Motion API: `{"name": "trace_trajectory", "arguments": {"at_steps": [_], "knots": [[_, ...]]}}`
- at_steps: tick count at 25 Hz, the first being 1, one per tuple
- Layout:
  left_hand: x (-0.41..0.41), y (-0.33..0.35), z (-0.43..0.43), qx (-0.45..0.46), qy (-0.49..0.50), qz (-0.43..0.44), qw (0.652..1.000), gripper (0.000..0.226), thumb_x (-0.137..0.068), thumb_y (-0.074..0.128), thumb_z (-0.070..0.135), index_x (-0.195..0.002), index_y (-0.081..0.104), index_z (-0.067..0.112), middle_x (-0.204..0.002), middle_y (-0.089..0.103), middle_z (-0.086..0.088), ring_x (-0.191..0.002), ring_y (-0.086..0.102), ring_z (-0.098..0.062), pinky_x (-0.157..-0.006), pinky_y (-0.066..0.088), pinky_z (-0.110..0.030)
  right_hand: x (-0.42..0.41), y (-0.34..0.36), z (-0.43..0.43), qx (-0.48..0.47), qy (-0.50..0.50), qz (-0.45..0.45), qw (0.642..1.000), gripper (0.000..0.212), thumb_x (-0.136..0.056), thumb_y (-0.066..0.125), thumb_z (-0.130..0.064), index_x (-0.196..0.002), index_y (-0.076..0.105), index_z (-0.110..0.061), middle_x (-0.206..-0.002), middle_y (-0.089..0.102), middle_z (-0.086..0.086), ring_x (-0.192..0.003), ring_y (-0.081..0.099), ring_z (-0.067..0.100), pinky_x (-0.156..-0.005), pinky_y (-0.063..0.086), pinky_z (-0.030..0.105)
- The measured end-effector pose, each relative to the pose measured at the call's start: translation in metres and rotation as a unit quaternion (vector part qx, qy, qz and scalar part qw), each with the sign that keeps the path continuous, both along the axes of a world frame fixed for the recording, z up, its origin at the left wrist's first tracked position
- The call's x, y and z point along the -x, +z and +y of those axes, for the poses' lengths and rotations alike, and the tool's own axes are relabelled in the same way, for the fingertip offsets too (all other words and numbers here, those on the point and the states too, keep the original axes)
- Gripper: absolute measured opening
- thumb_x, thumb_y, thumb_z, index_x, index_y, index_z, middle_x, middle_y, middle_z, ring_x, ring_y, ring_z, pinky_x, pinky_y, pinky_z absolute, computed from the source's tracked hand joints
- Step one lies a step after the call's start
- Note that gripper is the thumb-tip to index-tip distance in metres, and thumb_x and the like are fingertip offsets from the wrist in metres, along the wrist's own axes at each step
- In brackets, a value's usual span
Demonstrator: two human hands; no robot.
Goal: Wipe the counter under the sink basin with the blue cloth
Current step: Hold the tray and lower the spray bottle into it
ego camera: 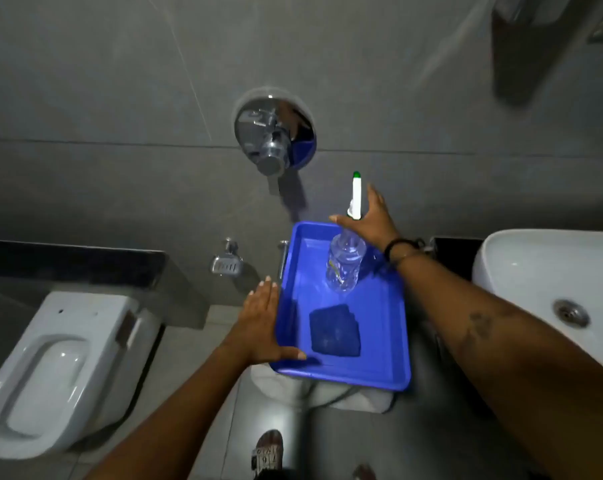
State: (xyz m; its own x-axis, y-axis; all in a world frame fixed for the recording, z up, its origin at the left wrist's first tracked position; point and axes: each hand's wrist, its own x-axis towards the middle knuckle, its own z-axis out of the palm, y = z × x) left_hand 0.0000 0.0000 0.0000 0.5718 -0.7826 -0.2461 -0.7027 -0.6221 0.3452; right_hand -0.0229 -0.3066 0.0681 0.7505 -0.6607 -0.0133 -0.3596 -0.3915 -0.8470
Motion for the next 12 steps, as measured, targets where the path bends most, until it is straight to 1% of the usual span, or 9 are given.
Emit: {"name": "trace_trajectory", "arguments": {"at_steps": [1,2,3,4,6,7,8,10,12], "knots": [[-0.002,-0.011,-0.004,-0.003,-0.023,0.021,1.0,0.156,-0.045,0.053,0.099,-0.154,-0.011,0.006,-0.163,-0.017,-0.015,-0.15,-0.014,-0.03,-0.12,-0.008,-0.042,-0.016,-0.001,-0.002,0.014,0.008,-0.028,0.999,0.093,-0.067,0.084,-0.035,-0.139,0.035,-0.003,-0.136,0.048,0.014,-0.123,0.047,0.025,-0.11,0.038,0.037],[-0.005,-0.021,-0.007,-0.012,-0.039,0.033,0.999,0.157,-0.045,0.057,0.096,-0.153,-0.013,0.006,-0.162,-0.019,-0.016,-0.15,-0.015,-0.031,-0.12,-0.009,-0.042,-0.029,0.002,-0.001,0.026,0.004,-0.039,0.999,0.071,-0.072,0.081,-0.026,-0.128,0.046,-0.002,-0.116,0.056,0.012,-0.105,0.055,0.025,-0.096,0.046,0.036],[-0.008,-0.034,-0.008,-0.03,-0.046,0.042,0.998,0.158,-0.045,0.061,0.094,-0.153,-0.014,0.005,-0.161,-0.021,-0.016,-0.149,-0.018,-0.031,-0.12,-0.01,-0.042,-0.041,-0.001,0.0,0.032,-0.008,-0.052,0.998,0.052,-0.076,0.076,-0.017,-0.119,0.052,-0.003,-0.103,0.06,0.015,-0.092,0.057,0.029,-0.085,0.046,0.031],[-0.005,-0.039,-0.009,-0.039,-0.052,0.048,0.997,0.159,-0.046,0.063,0.092,-0.152,-0.015,0.004,-0.16,-0.024,-0.016,-0.148,-0.021,-0.032,-0.119,-0.011,-0.042,-0.045,0.005,0.006,0.035,-0.046,-0.072,0.996,0.042,-0.078,0.068,-0.01,-0.116,0.055,0.0,-0.101,0.062,0.021,-0.09,0.059,0.035,-0.08,0.045,0.026],[-0.004,-0.056,-0.008,-0.048,-0.065,0.056,0.995,0.16,-0.046,0.067,0.089,-0.151,-0.018,0.004,-0.158,-0.028,-0.017,-0.147,-0.024,-0.033,-0.119,-0.013,-0.042,-0.041,0.005,0.02,0.036,-0.085,-0.113,0.989,0.042,-0.074,0.053,-0.004,-0.115,0.057,0.006,-0.11,0.063,0.027,-0.098,0.061,0.039,-0.079,0.044,0.016],[-0.008,-0.064,-0.006,-0.052,-0.073,0.07,0.994,0.16,-0.047,0.067,0.089,-0.151,-0.019,0.004,-0.158,-0.029,-0.018,-0.147,-0.025,-0.034,-0.119,-0.013,-0.043,-0.038,0.006,0.029,0.047,-0.097,-0.135,0.985,0.043,-0.073,0.05,-0.002,-0.114,0.058,0.007,-0.112,0.063,0.026,-0.099,0.061,0.037,-0.08,0.043,0.011],[-0.009,-0.068,-0.005,-0.05,-0.079,0.075,0.993,0.16,-0.047,0.068,0.088,-0.151,-0.02,0.005,-0.158,-0.03,-0.018,-0.146,-0.026,-0.034,-0.118,-0.014,-0.042,-0.03,0.014,0.04,0.06,-0.098,-0.159,0.98,0.043,-0.072,0.049,0.001,-0.114,0.058,0.007,-0.112,0.063,0.026,-0.099,0.061,0.035,-0.082,0.043,0.01],[-0.008,-0.071,-0.001,-0.038,-0.08,0.082,0.993,0.161,-0.046,0.068,0.089,-0.151,-0.021,0.005,-0.157,-0.031,-0.018,-0.145,-0.029,-0.033,-0.117,-0.016,-0.041,-0.009,0.035,0.061,0.085,-0.089,-0.183,0.975,0.042,-0.073,0.049,0.007,-0.113,0.059,0.006,-0.111,0.063,0.024,-0.098,0.061,0.029,-0.087,0.046,0.021],[-0.008,-0.072,-0.004,-0.039,-0.094,0.091,0.991,0.162,-0.044,0.068,0.089,-0.151,-0.018,0.004,-0.156,-0.031,-0.017,-0.143,-0.031,-0.032,-0.116,-0.016,-0.04,0.023,0.066,0.077,0.136,-0.093,-0.157,0.974,0.041,-0.072,0.049,0.002,-0.112,0.06,0.004,-0.102,0.064,0.016,-0.088,0.059,0.019,-0.082,0.046,0.022]]}}
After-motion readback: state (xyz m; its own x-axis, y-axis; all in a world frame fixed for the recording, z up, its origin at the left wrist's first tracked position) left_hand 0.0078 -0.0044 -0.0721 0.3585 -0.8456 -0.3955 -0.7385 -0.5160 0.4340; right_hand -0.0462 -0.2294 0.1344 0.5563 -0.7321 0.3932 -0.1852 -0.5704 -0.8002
